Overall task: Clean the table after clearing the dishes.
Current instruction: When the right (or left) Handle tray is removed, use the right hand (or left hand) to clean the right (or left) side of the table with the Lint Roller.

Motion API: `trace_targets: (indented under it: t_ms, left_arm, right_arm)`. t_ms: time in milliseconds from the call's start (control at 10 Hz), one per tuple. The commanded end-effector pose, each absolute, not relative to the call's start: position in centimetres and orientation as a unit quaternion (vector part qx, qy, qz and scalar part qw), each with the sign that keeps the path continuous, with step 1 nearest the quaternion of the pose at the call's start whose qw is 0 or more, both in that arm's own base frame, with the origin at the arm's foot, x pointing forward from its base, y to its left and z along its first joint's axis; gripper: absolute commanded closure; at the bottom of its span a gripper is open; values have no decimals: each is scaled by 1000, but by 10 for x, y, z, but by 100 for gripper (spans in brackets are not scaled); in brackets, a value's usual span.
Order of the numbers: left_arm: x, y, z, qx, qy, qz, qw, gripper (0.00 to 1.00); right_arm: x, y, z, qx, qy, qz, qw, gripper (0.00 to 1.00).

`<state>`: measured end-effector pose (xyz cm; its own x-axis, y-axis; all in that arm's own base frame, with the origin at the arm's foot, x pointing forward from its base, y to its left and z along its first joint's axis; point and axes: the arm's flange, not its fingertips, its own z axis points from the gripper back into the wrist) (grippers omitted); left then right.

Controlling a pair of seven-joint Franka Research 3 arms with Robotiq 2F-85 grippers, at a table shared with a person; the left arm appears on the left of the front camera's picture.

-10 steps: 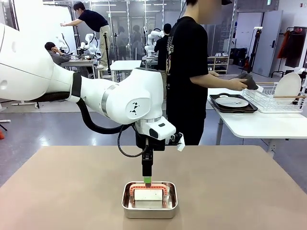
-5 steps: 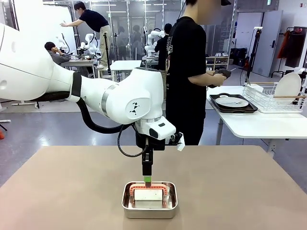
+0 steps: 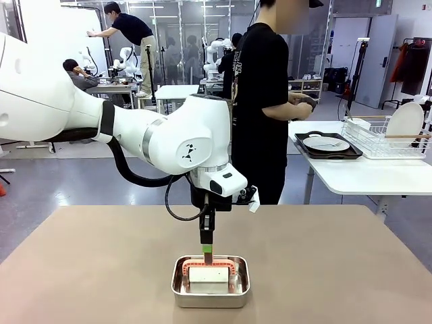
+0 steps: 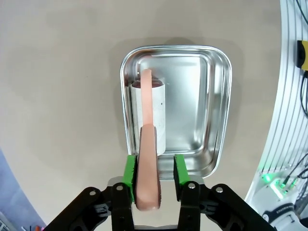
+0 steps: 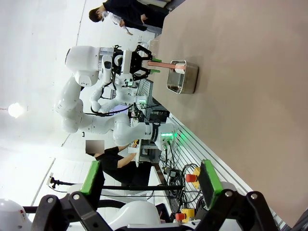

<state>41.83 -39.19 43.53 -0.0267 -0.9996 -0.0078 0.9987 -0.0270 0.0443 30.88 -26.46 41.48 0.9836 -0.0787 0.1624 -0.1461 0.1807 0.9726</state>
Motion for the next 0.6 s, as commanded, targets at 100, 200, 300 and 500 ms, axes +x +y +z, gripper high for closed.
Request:
trace_targets:
  t_ms: [100, 200, 300, 500]
  left_arm:
    - [411, -386, 434, 38, -28, -709, 703, 100]
    - [411, -386, 434, 37, -28, -709, 703, 99]
    - [410, -385, 435, 38, -30, -709, 704, 100]
    - [410, -384, 438, 38, -36, -707, 705, 100]
  right_arm:
    - [307, -264, 418, 639, -89, 22, 764, 0]
    - [307, -264, 418, 639, -89, 22, 764, 0]
    - [307, -264, 418, 639, -89, 22, 764, 0]
    - [307, -264, 418, 639, -89, 22, 764, 0]
